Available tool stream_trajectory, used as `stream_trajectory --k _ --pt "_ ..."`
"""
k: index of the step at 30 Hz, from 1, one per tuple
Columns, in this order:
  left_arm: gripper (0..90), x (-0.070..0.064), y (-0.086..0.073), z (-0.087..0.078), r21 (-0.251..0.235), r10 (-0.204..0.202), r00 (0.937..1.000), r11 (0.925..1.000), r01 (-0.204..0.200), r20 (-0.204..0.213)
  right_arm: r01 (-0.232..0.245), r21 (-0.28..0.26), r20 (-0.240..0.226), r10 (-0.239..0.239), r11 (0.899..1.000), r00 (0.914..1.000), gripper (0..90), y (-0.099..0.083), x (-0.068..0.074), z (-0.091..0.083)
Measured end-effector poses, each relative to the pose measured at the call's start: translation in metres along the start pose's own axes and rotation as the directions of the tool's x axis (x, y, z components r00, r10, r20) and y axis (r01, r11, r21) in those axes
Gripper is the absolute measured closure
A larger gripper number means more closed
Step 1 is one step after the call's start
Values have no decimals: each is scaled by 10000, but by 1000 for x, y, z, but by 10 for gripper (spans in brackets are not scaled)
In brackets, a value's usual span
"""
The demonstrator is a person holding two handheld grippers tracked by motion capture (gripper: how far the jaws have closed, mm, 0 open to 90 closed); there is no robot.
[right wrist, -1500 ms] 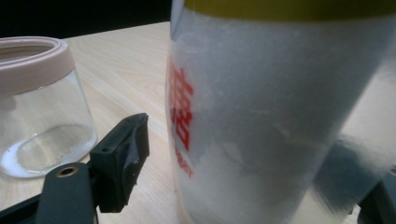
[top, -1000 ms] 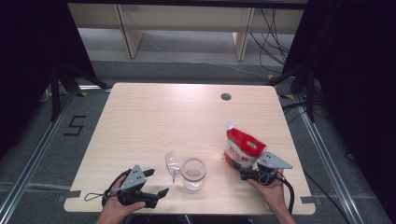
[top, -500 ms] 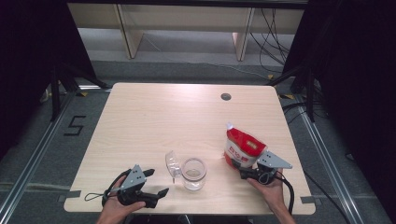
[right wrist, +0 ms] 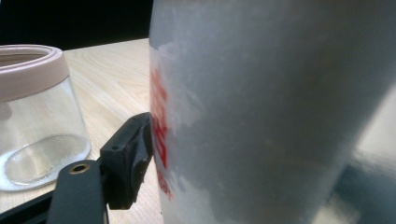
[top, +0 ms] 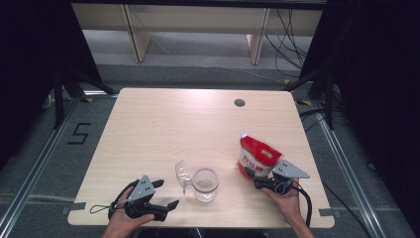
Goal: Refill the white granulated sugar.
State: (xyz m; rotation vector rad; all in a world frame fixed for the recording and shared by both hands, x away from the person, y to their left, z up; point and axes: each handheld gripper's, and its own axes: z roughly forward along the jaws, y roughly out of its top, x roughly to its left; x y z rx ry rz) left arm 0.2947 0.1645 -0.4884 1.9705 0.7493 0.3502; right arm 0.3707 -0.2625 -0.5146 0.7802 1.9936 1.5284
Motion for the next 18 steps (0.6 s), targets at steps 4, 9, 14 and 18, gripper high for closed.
stream_trajectory --k 4,9,14,18 --pt "150 -1 0 0 -27 -25 10000 10000 25 31 -306 5 73 306 9995 9995 313 0 3 -1" --pt "150 0 0 0 -39 -21 10000 10000 21 35 -42 -240 11 43 9997 10000 336 0 0 1" --pt "150 0 0 0 -37 17 10000 10000 -17 37 -344 -419 -198 336 9985 9992 348 -2 1 4" --pt "150 0 0 0 -32 3 10000 10000 -3 4 -636 -213 -130 633 9977 9979 390 -1 4 1"
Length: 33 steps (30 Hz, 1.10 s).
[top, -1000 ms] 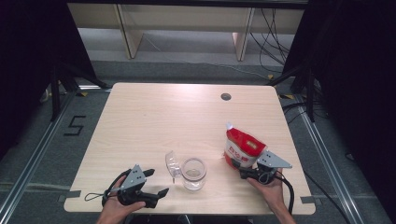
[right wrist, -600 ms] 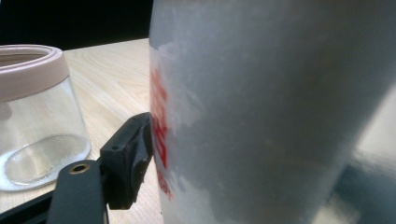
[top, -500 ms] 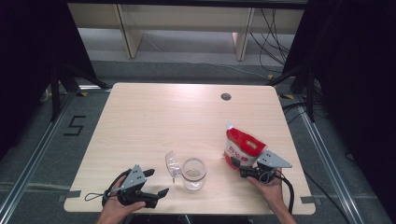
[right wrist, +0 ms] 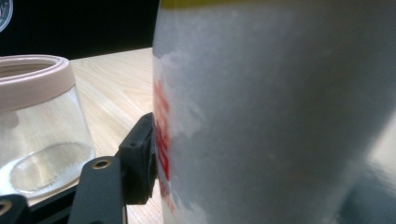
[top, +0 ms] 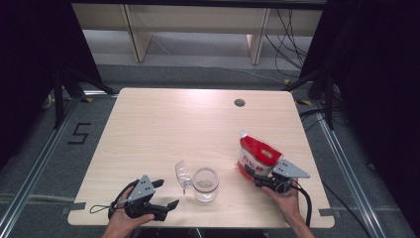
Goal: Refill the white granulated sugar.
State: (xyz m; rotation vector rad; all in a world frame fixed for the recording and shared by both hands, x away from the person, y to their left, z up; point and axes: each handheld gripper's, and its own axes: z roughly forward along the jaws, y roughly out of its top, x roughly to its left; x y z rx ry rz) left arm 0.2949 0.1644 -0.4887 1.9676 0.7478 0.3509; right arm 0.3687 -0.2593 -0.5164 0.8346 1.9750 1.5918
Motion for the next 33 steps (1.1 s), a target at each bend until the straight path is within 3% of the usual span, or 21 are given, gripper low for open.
stream_trajectory --k 2,3,5,6,7,8,12,14,15,16,18,21,22,23,24,27,28,30,32,33 --pt "150 -1 0 0 4 15 10000 10000 -15 46 60 -78 -125 -61 10000 9999 400 0 -1 1" --pt "150 -2 0 0 5 -204 9998 9998 204 30 -243 132 -89 244 9996 9997 404 1 2 -2" --pt "150 -2 0 0 31 -188 9998 9998 188 21 138 -62 -170 -139 9999 9998 412 1 -1 1" --pt "150 -2 0 0 15 -187 9998 9998 187 22 -245 53 115 244 9997 9996 417 1 3 -1" --pt "150 -2 0 0 18 -153 9999 9999 153 26 -184 131 163 182 9997 9997 421 2 3 -2" --pt "151 0 0 -1 1 44 10000 10000 -44 47 -313 -110 -161 311 9994 9994 424 2 3 0" --pt "151 0 1 -1 54 114 9999 9999 -114 18 -176 -104 403 180 9998 9990 434 2 4 -1" --pt "151 -1 1 -1 22 33 10000 10000 -33 41 -518 2 185 518 9987 9985 438 3 7 -3" --pt "151 -1 1 -1 29 17 10000 10000 -18 56 -351 -51 261 352 9994 9990 439 3 6 -2" --pt "151 -1 1 -1 29 27 10000 10000 -27 60 -264 242 160 260 9994 9995 441 4 6 -4" --pt "151 0 0 0 32 5 10000 10000 -5 69 244 104 182 -246 9996 9995 444 5 3 -3" --pt "151 0 0 0 72 28 10000 10000 -29 28 58 213 79 -60 9998 10000 447 6 7 -4" --pt "151 0 0 0 25 -15 10000 10000 14 54 213 218 221 -217 9995 9995 448 7 8 -4" --pt "151 1 0 -1 55 2 10000 10000 -3 49 343 306 30 -344 9989 9994 449 7 8 -4" --pt "151 -1 0 -1 18 -270 9996 9996 270 40 231 263 79 -233 9994 9997 450 8 11 -5" --pt "151 1 0 -1 5 -80 10000 10000 80 34 469 290 244 -476 9985 9986 452 10 13 -8" --pt "151 2 0 -1 14 -65 10000 10000 65 27 870 100 106 -871 9962 9961 452 12 12 -8" --pt "150 2 -1 0 -9 -75 10000 10000 75 35 630 6 124 -630 9980 9979 452 15 16 -11" --pt "151 2 0 -1 29 -53 10000 10000 53 32 835 -89 124 -834 9965 9964 453 17 15 -13" --pt "151 1 0 -1 -14 -102 9999 9999 102 45 1031 -59 334 -1029 9947 9941 453 18 14 -15"
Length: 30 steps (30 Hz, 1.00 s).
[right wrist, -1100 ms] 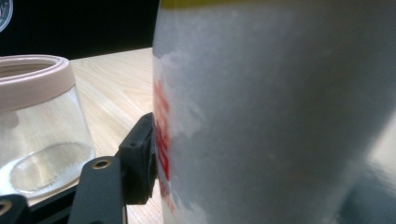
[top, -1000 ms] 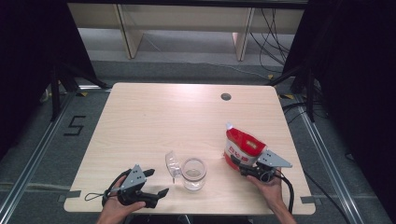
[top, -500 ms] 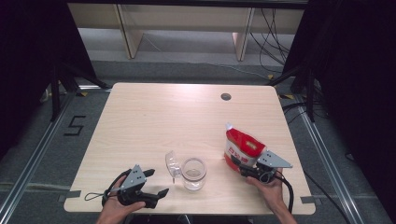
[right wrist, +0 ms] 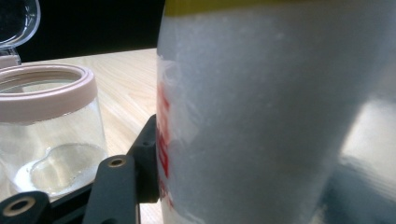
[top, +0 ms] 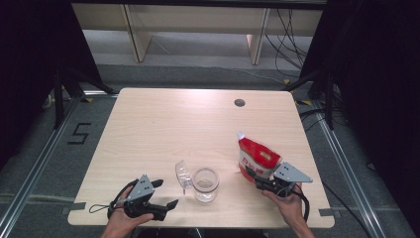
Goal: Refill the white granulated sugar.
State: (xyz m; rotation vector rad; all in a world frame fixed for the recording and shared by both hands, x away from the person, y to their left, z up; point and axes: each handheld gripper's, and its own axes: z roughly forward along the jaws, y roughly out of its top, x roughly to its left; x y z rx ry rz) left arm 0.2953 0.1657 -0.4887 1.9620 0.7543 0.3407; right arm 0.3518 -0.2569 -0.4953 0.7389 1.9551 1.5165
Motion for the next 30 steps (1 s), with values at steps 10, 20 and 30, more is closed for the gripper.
stream_trajectory --k 10,20,30 --pt "151 0 0 0 72 49 10000 10000 -49 -2 105 -376 110 -101 9992 9999 456 6 0 -9" --pt "151 1 0 -1 75 -40 9999 10000 41 -136 1466 -39 -48 -1466 9892 9892 458 16 10 -13" --pt "151 3 -2 0 103 -195 9998 9998 194 87 3161 284 299 -3169 9483 9480 460 26 22 -19"
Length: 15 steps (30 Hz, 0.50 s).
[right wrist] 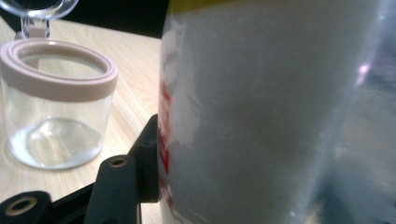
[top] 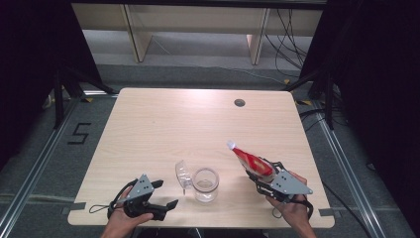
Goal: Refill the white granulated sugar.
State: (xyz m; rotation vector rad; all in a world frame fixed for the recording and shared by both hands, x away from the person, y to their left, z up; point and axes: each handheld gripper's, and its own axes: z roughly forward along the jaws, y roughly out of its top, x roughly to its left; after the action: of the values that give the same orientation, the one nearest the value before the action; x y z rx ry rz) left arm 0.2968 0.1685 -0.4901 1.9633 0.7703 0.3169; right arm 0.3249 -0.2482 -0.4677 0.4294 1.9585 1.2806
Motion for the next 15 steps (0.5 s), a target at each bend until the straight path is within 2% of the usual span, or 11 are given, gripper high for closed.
stream_trajectory --k 1,2,4,5,7,8,9,12,13,14,15 --pt "151 -1 0 0 34 -183 9998 9998 183 -109 110 16 12 -110 9999 9999 460 1 2 -1" --pt "151 -1 0 0 30 -152 9998 9999 153 -138 259 144 56 -259 9996 9996 460 3 3 -3" --pt "151 -2 -1 1 -69 -213 9998 9998 212 -61 972 389 89 -976 9945 9952 460 6 6 -5" --pt "151 0 0 0 74 106 9999 9999 -105 -134 1157 444 107 -1163 9923 9932 460 7 8 -5" --pt "151 0 0 0 70 122 9999 9999 -121 -117 1564 545 126 -1573 9862 9875 461 8 11 -7" --pt "151 -1 0 1 -4 38 9999 10000 -38 -99 1568 573 72 -1575 9860 9875 461 9 14 -8" --pt "151 -1 0 1 48 122 9999 9999 -122 -92 1874 682 52 -1881 9799 9821 461 10 15 -8" --pt "151 -1 0 1 -44 62 10000 10000 -62 -32 2190 813 -77 -2191 9723 9757 462 11 20 -11" --pt "151 -1 0 1 -43 55 10000 10000 -56 -21 2711 940 -70 -2717 9579 9624 462 12 20 -10" --pt "151 -3 -1 2 -28 -159 9999 9999 158 -33 2981 1044 -114 -2986 9488 9543 462 13 22 -10" --pt "151 -3 -1 1 44 -107 9999 9999 107 -49 3293 1151 -113 -3302 9372 9438 462 14 24 -10"
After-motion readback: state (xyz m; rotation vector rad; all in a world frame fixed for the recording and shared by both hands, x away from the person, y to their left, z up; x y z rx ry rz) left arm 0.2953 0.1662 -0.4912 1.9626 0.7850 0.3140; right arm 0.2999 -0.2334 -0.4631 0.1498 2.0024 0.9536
